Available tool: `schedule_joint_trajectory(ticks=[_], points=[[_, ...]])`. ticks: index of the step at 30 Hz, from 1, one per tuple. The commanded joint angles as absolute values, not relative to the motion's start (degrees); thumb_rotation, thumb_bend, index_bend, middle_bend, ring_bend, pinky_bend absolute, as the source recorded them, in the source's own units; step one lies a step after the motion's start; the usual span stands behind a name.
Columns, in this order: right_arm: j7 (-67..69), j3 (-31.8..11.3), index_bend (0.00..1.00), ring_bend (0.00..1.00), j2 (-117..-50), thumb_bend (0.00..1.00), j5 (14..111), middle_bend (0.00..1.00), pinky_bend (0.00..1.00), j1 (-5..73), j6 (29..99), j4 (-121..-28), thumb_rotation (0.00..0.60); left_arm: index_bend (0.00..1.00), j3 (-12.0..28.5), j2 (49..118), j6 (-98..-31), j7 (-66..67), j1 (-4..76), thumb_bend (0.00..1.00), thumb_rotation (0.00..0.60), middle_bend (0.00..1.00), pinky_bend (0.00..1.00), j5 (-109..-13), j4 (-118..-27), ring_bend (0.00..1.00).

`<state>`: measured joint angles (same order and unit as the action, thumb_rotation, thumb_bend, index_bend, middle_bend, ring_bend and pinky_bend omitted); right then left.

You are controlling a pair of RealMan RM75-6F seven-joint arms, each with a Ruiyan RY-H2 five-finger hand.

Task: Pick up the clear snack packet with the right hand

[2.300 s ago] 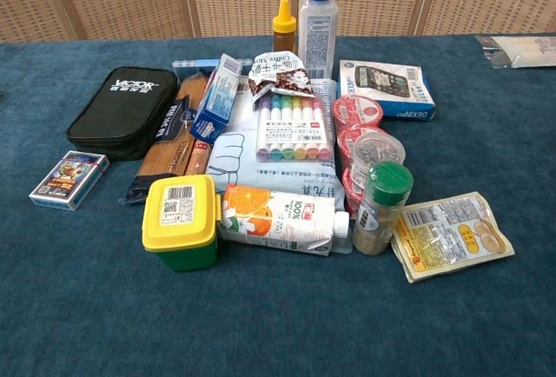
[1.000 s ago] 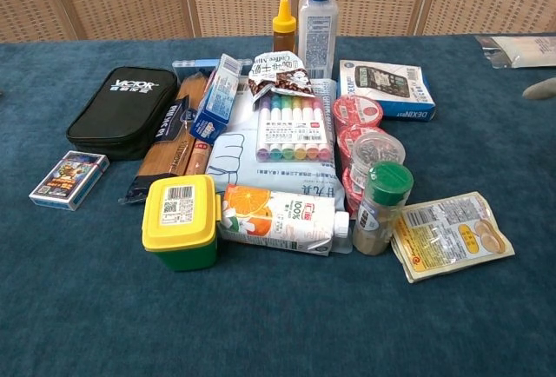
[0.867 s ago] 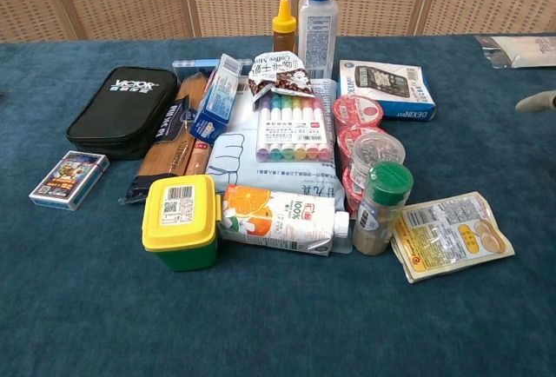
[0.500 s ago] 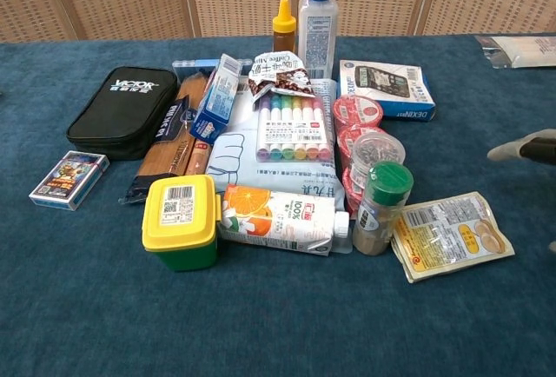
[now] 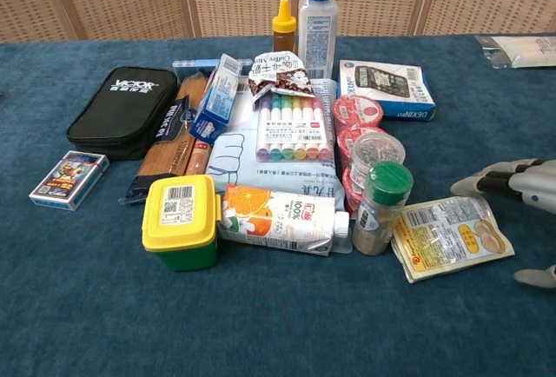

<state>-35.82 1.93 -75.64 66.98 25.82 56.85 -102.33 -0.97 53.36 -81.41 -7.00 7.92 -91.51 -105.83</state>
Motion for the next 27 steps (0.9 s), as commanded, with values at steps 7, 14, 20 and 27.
schedule_joint_trajectory(ticks=[7, 14, 20, 27], points=[[-37.0, 1.2, 0.00, 0.00, -77.8, 0.27, 64.3, 0.00, 0.00, 28.0, 55.6, -101.6, 0.547, 0.07, -1.0, 53.7, -82.0, -8.1, 7.5, 0.15, 0.600, 0.07, 0.00, -91.3, -104.7, 0.02], [-36.9, 1.0, 0.09, 0.34, -79.4, 0.27, 63.4, 0.28, 0.37, 29.1, 55.3, -100.9, 0.595, 0.07, -1.1, 53.7, -82.6, -8.9, 7.1, 0.15, 0.600, 0.07, 0.00, -91.2, -104.0, 0.02], [-36.3, 0.7, 0.43, 0.73, -80.5, 0.27, 63.7, 0.66, 0.81, 29.9, 55.5, -100.6, 0.600, 0.07, -1.1, 53.8, -82.8, -9.5, 6.9, 0.15, 0.600, 0.07, 0.00, -91.2, -103.5, 0.02], [-35.2, -0.3, 0.55, 0.93, -80.1, 0.27, 61.4, 0.80, 0.97, 30.9, 55.2, -101.3, 0.600, 0.07, -1.1, 54.0, -82.7, -9.9, 6.9, 0.15, 0.600, 0.07, 0.00, -91.0, -103.0, 0.02]])
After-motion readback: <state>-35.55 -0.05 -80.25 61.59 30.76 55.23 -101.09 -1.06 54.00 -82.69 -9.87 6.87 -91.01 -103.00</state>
